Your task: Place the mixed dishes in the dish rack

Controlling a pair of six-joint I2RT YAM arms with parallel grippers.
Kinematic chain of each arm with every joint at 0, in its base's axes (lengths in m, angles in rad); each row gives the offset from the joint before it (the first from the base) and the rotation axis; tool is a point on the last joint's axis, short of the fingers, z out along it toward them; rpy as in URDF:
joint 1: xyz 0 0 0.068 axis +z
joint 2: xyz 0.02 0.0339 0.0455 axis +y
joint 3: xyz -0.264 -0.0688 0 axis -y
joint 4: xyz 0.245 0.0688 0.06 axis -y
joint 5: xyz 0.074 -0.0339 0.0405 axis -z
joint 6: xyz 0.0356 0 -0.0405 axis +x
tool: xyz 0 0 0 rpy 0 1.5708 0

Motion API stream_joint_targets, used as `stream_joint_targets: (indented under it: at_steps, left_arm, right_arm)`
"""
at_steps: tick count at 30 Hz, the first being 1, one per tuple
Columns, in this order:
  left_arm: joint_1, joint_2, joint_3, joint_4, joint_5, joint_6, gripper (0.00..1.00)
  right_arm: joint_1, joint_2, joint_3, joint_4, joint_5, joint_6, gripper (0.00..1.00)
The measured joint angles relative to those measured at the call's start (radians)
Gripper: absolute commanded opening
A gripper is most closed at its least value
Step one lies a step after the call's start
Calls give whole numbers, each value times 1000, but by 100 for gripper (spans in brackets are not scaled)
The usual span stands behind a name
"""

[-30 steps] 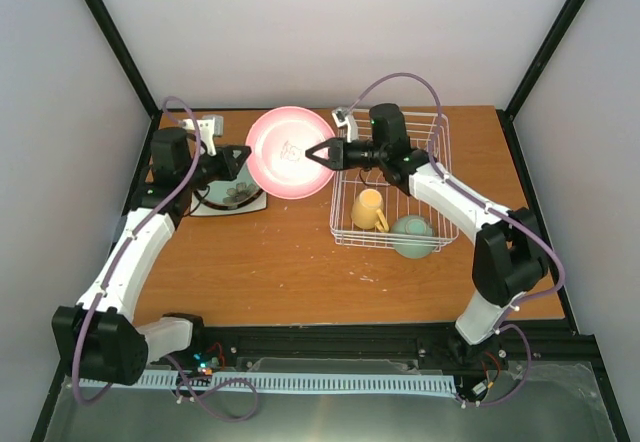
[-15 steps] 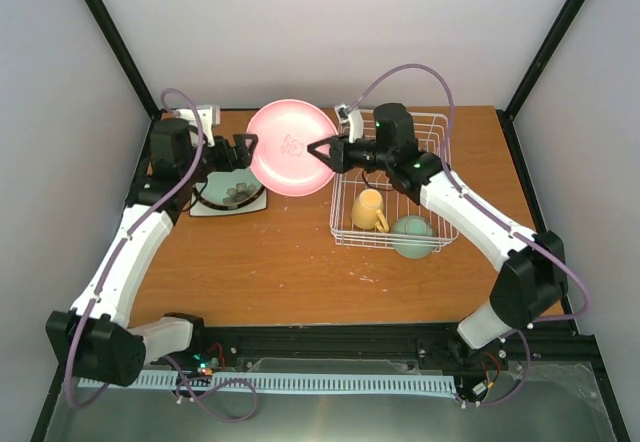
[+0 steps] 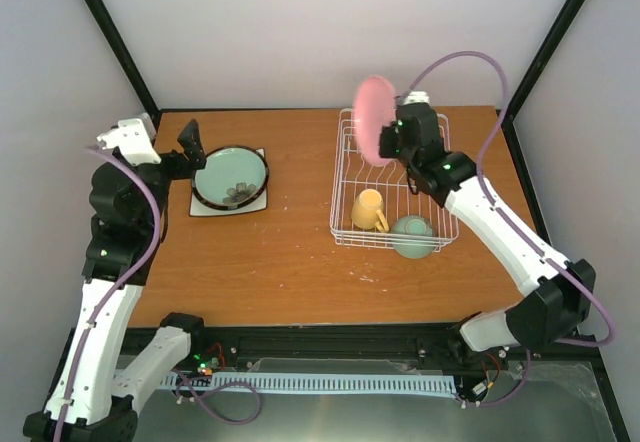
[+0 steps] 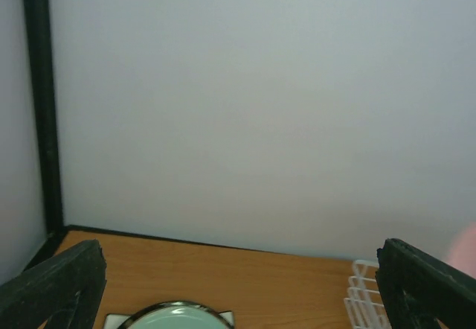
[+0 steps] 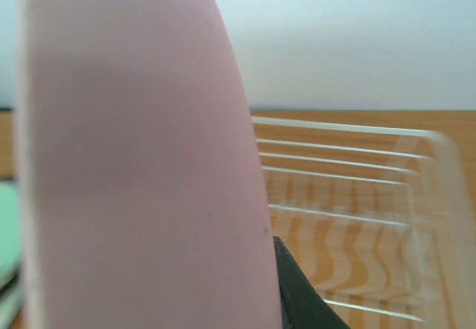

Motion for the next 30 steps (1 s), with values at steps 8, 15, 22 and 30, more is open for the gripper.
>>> stream_joint_targets:
  at_steps: [8,15,22,30]
  left_arm:
    - [0,41,-67,-22,-82,26,100]
    - [0,76,-78,-37,-95,42,100]
    - [0,76,-96,-34,-113,56,100]
    - [0,89,-118,-30,-125,62,100]
  right_arm:
    - [-117,-114,-69,-123,482,34,3]
    - [-202,-109,-156,-168,552,85,3]
    - [-253,-66,-166,-137,515,81,3]
    - [-280,3,-193,-66,428,67,3]
